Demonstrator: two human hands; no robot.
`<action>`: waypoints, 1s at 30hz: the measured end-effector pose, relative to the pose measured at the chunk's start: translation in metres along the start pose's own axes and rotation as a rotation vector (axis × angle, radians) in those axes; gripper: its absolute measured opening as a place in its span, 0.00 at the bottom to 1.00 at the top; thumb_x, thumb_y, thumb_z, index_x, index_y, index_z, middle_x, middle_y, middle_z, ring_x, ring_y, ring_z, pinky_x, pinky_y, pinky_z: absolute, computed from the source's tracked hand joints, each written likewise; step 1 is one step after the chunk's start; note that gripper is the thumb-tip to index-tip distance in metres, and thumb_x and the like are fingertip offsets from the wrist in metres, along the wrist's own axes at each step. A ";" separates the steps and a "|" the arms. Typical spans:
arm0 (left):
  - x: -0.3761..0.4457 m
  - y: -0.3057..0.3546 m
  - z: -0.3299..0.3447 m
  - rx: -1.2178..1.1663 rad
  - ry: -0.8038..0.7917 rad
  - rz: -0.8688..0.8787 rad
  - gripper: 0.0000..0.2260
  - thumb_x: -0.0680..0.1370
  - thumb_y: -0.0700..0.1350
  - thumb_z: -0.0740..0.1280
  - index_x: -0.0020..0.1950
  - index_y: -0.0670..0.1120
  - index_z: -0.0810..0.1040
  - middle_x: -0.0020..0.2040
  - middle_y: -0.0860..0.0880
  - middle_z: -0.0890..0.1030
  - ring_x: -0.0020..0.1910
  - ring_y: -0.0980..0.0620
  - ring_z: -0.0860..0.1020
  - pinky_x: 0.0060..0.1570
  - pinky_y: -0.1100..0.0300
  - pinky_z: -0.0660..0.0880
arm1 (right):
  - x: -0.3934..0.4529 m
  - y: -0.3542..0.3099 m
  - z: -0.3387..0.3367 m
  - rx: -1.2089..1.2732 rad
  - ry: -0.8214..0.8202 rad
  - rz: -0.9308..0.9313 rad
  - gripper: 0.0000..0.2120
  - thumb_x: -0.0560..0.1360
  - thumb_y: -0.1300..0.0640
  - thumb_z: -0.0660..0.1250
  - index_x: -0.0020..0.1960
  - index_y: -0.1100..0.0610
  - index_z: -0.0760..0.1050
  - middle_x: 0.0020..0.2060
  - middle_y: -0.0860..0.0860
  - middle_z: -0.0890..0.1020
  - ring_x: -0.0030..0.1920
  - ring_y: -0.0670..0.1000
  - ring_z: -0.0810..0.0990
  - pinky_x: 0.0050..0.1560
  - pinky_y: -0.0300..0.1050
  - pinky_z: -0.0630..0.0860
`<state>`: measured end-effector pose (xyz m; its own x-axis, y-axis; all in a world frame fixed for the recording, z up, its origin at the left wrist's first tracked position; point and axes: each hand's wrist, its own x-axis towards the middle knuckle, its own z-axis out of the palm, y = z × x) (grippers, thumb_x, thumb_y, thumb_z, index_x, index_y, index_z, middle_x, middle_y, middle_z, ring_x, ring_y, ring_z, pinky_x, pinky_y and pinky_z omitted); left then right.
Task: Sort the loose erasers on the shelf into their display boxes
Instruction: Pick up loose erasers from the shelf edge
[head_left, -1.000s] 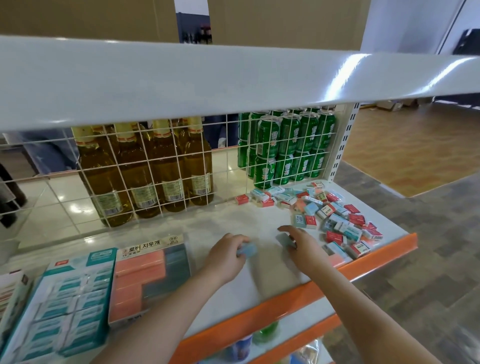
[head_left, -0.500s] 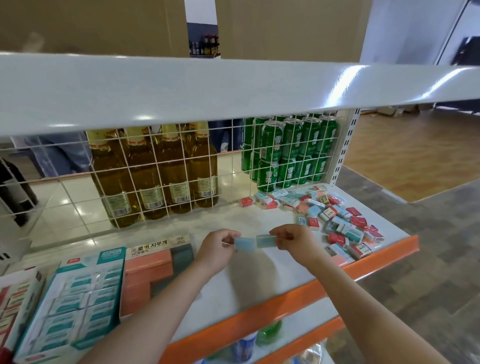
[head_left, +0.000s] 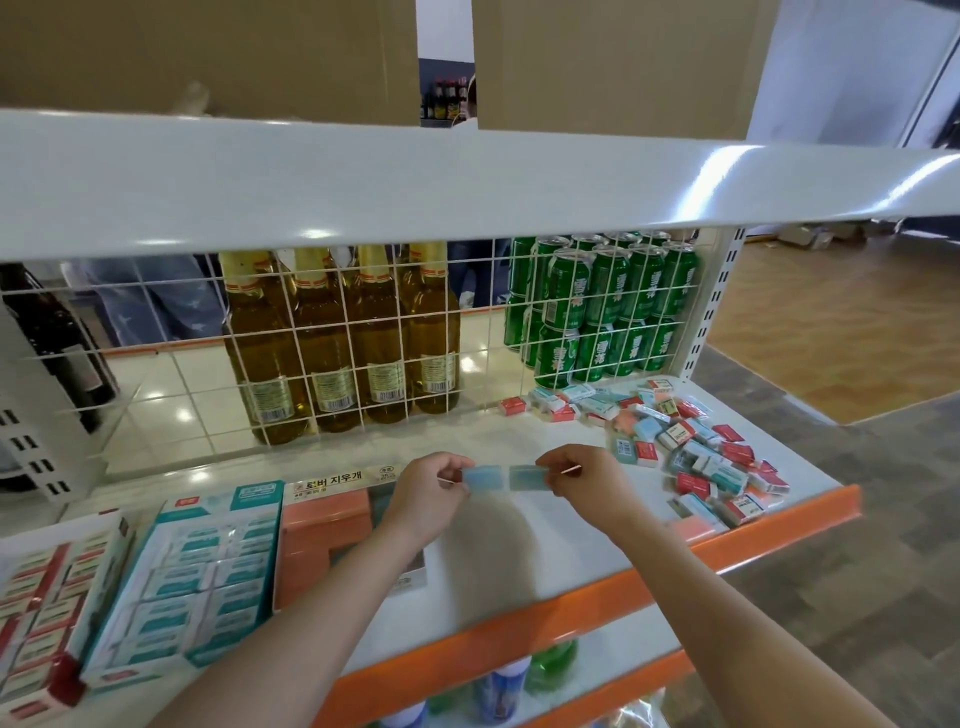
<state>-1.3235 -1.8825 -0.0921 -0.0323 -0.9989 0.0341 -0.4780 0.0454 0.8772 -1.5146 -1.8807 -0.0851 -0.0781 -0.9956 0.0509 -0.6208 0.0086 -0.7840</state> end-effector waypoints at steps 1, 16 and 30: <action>0.000 0.001 -0.005 0.003 0.030 0.003 0.10 0.75 0.34 0.65 0.53 0.46 0.78 0.46 0.51 0.77 0.46 0.52 0.77 0.46 0.65 0.74 | 0.001 -0.004 0.003 0.015 0.009 -0.004 0.10 0.74 0.68 0.63 0.51 0.60 0.80 0.38 0.48 0.78 0.39 0.49 0.75 0.38 0.35 0.68; -0.026 -0.030 -0.084 0.146 0.113 -0.105 0.07 0.75 0.39 0.66 0.46 0.51 0.78 0.46 0.54 0.78 0.43 0.60 0.75 0.39 0.69 0.71 | -0.003 -0.070 0.065 -0.021 -0.253 -0.043 0.08 0.74 0.63 0.66 0.51 0.59 0.80 0.47 0.51 0.79 0.48 0.49 0.76 0.52 0.42 0.76; -0.058 -0.047 -0.086 0.352 0.007 -0.139 0.08 0.76 0.40 0.65 0.53 0.46 0.81 0.51 0.51 0.81 0.46 0.56 0.77 0.48 0.64 0.72 | -0.025 -0.072 0.095 -0.129 -0.411 -0.084 0.07 0.72 0.65 0.65 0.46 0.62 0.81 0.33 0.48 0.77 0.32 0.43 0.73 0.32 0.31 0.70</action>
<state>-1.2237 -1.8275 -0.0945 0.0590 -0.9959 -0.0692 -0.7497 -0.0900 0.6556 -1.3939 -1.8649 -0.0885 0.2776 -0.9474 -0.1591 -0.7057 -0.0888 -0.7029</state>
